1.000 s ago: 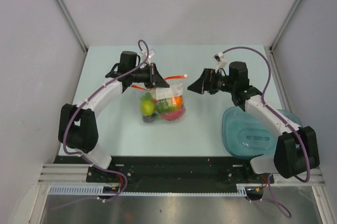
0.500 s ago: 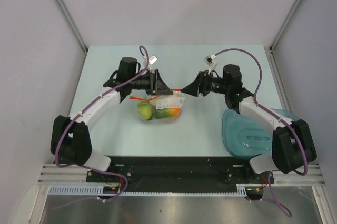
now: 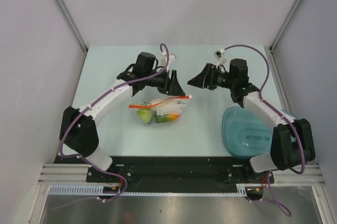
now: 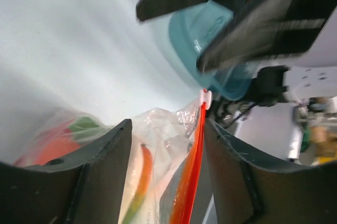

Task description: Open the zip-top bag and remove the fake food

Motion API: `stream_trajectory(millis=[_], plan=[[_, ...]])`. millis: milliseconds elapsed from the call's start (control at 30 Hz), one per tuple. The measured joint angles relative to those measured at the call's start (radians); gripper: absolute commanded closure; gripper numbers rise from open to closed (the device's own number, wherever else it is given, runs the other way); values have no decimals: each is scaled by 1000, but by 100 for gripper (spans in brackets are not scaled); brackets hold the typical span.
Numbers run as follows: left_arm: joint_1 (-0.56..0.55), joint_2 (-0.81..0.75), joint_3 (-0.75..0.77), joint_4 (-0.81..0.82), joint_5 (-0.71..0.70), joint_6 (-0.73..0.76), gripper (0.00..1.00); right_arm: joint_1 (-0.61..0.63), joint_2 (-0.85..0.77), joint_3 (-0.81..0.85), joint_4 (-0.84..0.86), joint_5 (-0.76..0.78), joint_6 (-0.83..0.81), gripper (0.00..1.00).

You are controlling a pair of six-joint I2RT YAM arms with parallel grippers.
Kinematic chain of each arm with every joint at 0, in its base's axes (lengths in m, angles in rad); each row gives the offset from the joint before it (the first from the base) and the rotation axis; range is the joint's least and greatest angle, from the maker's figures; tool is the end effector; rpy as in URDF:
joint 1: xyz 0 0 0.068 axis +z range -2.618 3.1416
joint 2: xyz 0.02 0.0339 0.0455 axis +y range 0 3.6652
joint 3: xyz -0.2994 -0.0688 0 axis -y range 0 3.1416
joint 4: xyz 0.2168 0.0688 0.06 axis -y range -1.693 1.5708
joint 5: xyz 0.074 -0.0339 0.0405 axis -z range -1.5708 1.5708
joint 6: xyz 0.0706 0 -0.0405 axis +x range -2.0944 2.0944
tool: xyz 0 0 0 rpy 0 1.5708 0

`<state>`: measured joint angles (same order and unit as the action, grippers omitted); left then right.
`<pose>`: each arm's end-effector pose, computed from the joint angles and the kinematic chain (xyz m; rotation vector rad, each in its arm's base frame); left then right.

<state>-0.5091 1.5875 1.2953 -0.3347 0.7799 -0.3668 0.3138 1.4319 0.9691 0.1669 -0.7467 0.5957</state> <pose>0.2818 -0.2142 0.3350 0.6330 2.2186 -1.3292 0.2893 0.1443 0.3302 -0.2818 1.9798 1.3006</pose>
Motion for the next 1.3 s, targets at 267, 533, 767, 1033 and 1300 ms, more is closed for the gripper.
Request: stream_trajectory(millis=[267,533,767,1033,1300], plan=[[-47,11,43,-157,-209,195,73,-97,-74,4,-180,44,-32,12],[-54,80,38,-153,-277,235,91,-92,-180,-50,-373,103,-82,12],[-54,101,29,-137,-282,210,87,-38,-145,-201,-362,36,-15,3],[-53,120,134,-200,-327,212,31,-67,-259,-254,-349,69,34,0],[-70,14,186,-235,-323,283,23,-112,-298,-267,-415,92,-34,0]])
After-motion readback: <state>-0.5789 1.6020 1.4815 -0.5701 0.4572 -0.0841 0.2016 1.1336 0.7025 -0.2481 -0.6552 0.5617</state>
